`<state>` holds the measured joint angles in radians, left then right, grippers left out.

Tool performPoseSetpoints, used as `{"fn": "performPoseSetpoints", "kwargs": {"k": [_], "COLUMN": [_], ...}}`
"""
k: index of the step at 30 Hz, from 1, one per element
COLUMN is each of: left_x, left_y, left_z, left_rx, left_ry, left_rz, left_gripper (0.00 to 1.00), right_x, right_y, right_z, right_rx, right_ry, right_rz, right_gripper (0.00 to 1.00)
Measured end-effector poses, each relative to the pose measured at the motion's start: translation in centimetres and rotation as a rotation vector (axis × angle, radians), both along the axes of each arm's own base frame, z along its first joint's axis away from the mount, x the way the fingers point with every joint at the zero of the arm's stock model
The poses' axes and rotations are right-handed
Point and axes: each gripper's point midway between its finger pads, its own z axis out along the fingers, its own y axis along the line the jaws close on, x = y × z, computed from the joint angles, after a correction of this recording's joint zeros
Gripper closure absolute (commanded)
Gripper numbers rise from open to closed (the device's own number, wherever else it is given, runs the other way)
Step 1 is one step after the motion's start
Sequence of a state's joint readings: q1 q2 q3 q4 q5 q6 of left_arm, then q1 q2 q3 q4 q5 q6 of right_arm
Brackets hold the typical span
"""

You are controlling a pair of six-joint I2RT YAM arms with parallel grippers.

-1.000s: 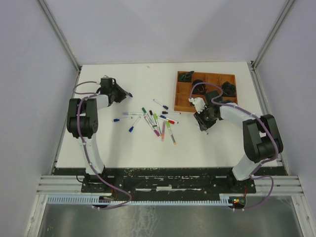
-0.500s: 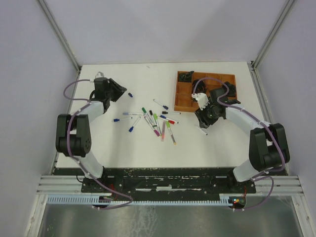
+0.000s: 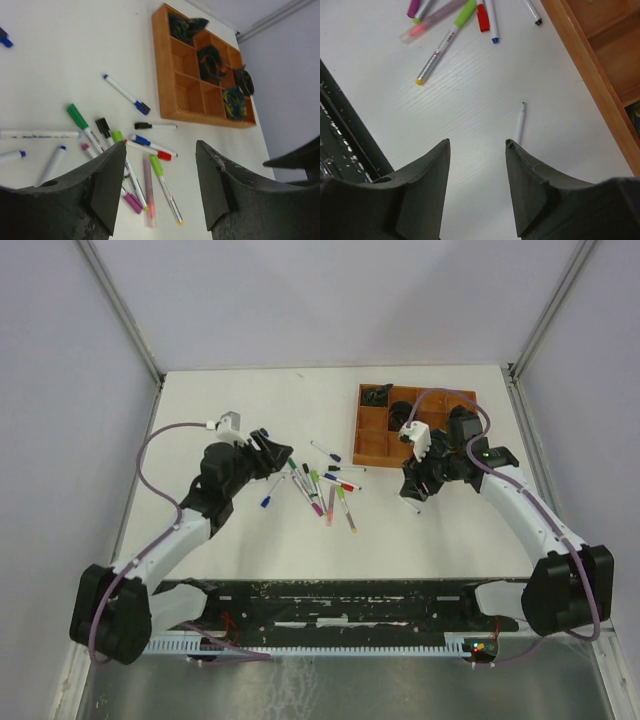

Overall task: Open the pen caps
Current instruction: Place the pen cap at the center of the board, then pick up the pen from the center of the board.

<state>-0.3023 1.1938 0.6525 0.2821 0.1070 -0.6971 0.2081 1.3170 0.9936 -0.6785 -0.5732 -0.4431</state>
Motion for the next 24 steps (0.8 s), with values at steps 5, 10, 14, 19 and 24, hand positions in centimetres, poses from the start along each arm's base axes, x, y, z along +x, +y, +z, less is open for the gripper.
{"fn": "performPoseSetpoints", "kwargs": {"k": [5,10,14,19,24], "left_x": [-4.8,-7.4,-8.2,-9.5,-12.5], "left_y": [-1.0,0.0,0.1,-1.8,-5.6], "left_z": [1.6,2.9,3.6,2.3,0.6], "left_rx": [-0.009,-0.037,-0.062,-0.079,-0.056], "left_ry": [-0.096,-0.182,-0.209,-0.163,-0.112], "left_rz": [-0.076,-0.073,-0.080,-0.148,-0.252], "left_gripper": [0.01,0.02,0.09,0.13,0.14], "right_x": [-1.3,-2.0,-2.2,-2.8,-3.4], "right_y": [1.5,3.0,4.2,4.4,4.3], "right_z": [4.1,8.1,10.4,10.4,10.0], "right_rx": [0.115,0.233,0.326,0.348,0.346], "right_ry": [-0.057,-0.086,-0.071,-0.059,-0.055], "right_rz": [0.047,0.070,0.076,0.087,0.090], "right_gripper": [0.43,0.43,0.41,0.39,0.38]}}
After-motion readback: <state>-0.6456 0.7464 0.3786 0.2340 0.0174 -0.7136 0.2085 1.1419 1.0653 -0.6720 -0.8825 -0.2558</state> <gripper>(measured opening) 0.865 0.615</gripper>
